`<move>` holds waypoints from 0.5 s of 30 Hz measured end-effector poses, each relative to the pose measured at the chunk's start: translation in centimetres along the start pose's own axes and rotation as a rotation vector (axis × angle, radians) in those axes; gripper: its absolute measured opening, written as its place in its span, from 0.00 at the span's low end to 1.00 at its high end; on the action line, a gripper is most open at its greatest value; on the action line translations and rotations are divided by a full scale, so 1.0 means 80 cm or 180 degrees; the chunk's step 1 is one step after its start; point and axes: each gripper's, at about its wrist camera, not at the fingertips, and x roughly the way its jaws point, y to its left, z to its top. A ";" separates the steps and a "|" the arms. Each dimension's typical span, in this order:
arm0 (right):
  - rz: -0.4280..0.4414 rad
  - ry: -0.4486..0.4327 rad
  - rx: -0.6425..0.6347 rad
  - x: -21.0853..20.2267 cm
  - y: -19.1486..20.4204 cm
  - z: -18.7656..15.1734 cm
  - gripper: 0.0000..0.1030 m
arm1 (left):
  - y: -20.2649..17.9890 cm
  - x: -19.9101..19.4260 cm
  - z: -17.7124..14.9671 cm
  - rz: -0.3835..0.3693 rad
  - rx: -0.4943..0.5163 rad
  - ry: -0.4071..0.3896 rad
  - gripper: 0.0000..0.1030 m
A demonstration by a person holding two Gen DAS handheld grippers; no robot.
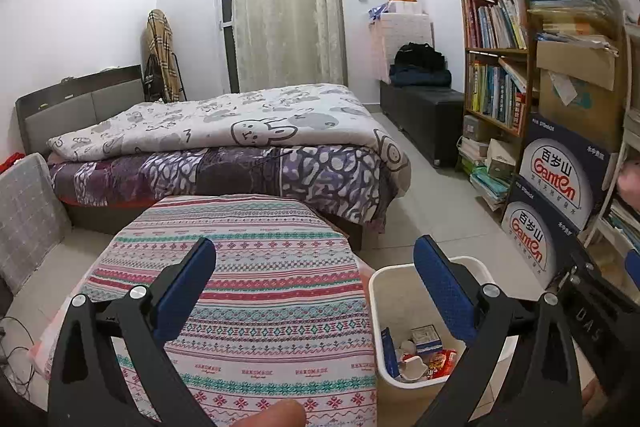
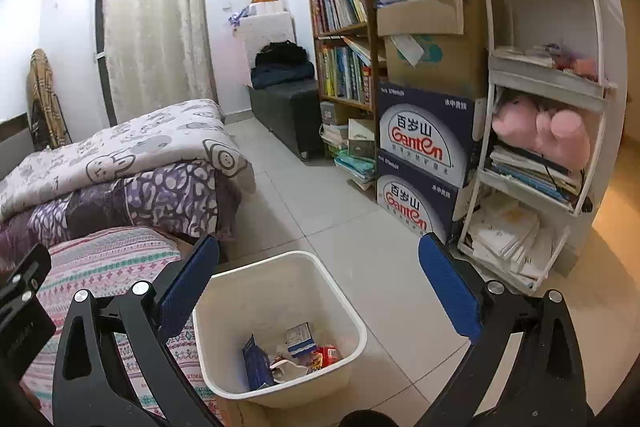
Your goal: Collect trash
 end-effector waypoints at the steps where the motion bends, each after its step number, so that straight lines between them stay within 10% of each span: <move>1: 0.0013 -0.0039 -0.0040 -0.002 0.003 -0.001 0.93 | 0.002 -0.001 -0.001 0.0002 -0.0010 0.0000 0.93; 15: 0.0058 -0.0128 -0.0125 -0.009 0.012 -0.007 0.93 | 0.011 0.004 -0.005 0.0042 -0.0049 0.0075 0.93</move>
